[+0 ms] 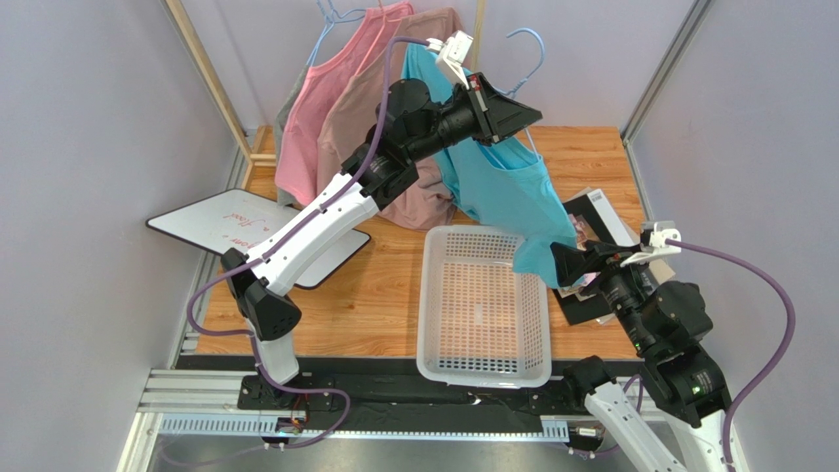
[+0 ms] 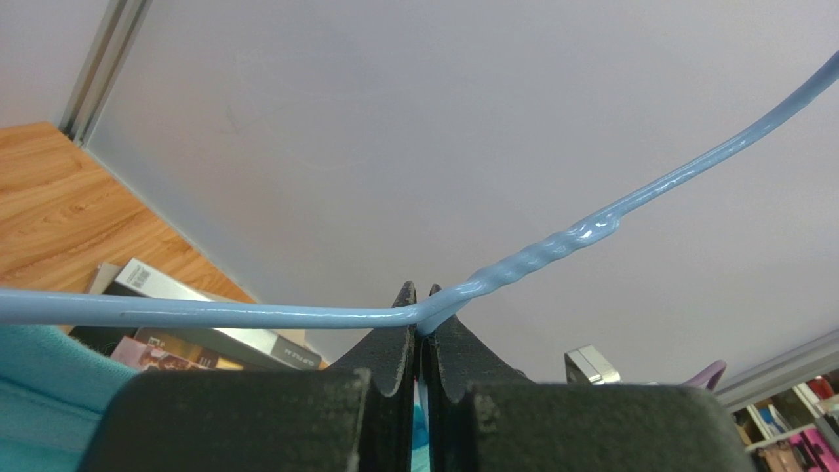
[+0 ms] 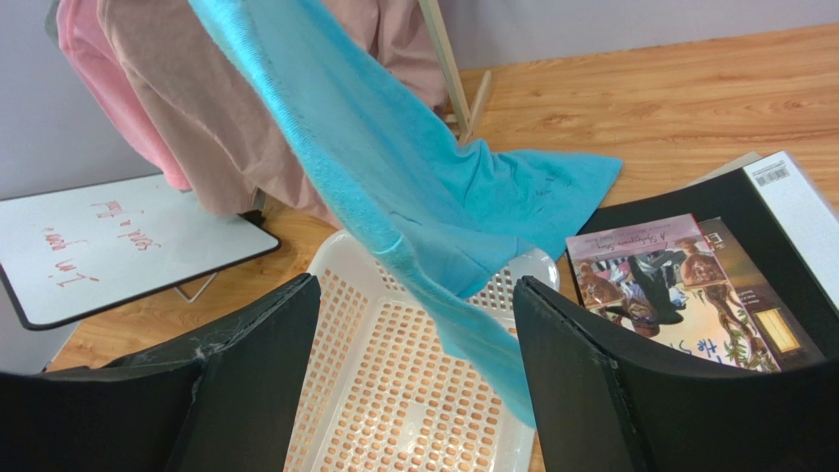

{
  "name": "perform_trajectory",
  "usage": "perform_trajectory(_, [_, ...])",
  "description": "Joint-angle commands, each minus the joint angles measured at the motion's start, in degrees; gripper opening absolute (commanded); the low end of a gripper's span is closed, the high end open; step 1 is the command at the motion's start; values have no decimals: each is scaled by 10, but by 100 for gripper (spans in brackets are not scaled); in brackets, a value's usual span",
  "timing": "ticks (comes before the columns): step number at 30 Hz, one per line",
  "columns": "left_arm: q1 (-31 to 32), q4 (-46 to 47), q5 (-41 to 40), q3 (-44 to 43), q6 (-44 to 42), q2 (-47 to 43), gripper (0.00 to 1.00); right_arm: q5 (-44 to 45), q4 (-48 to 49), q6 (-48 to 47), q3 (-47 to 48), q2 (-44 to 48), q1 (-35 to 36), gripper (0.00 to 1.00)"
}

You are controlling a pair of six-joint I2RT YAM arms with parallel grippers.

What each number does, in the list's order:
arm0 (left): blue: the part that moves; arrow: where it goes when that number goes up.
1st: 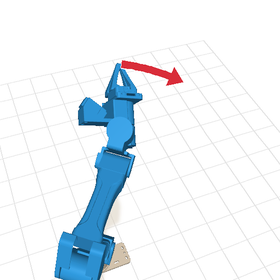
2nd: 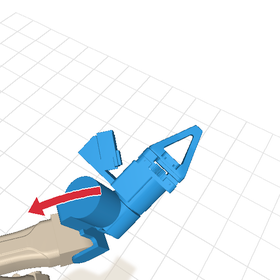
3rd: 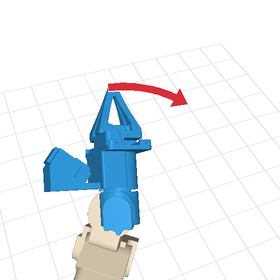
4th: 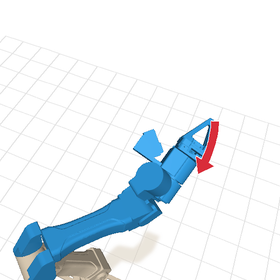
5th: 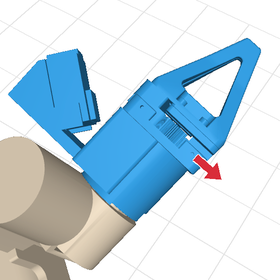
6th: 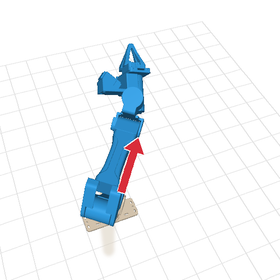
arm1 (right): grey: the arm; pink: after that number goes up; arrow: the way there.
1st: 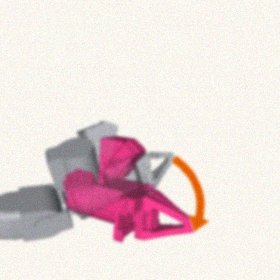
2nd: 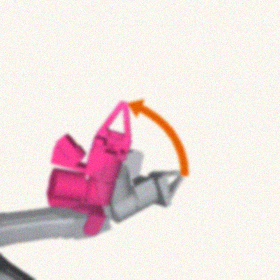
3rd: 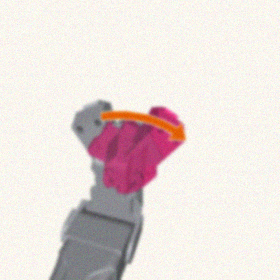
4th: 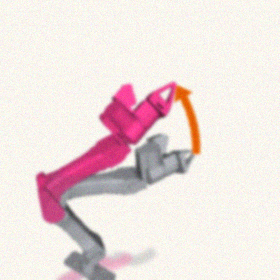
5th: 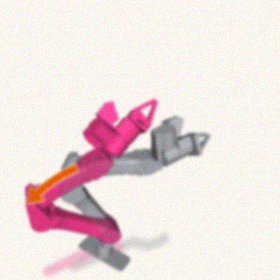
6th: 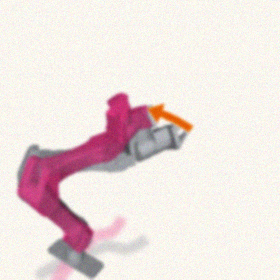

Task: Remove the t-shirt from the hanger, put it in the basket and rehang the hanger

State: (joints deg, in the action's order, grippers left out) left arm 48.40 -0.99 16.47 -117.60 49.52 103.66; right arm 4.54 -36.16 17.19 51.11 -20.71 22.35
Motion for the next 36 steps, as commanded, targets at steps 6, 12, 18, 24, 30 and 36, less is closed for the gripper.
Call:
perform_trajectory(6, [-1, 45, 23, -31, 16, -32, 0, 15, 50, 23, -30, 42, 2, 74])
perform_trajectory(12, [-3, 57, 30, -31, 30, -32, 0, -25, 87, 42, -65, 26, 2, 43])
perform_trajectory(18, [-7, 83, 31, -11, 44, -37, 0, 35, 115, 60, -87, 32, 2, 8])
perform_trajectory(24, [-20, 284, -30, 130, 96, -85, 0, 199, 82, 165, -119, 94, 2, 0])
perform_trajectory(30, [-38, 380, -149, 233, 124, -118, 0, 321, 5, 280, -131, 182, 0, 0])
perform_trajectory(36, [-62, 411, -164, 240, 163, -117, 0, 340, -33, 310, -123, 177, 1, 0])
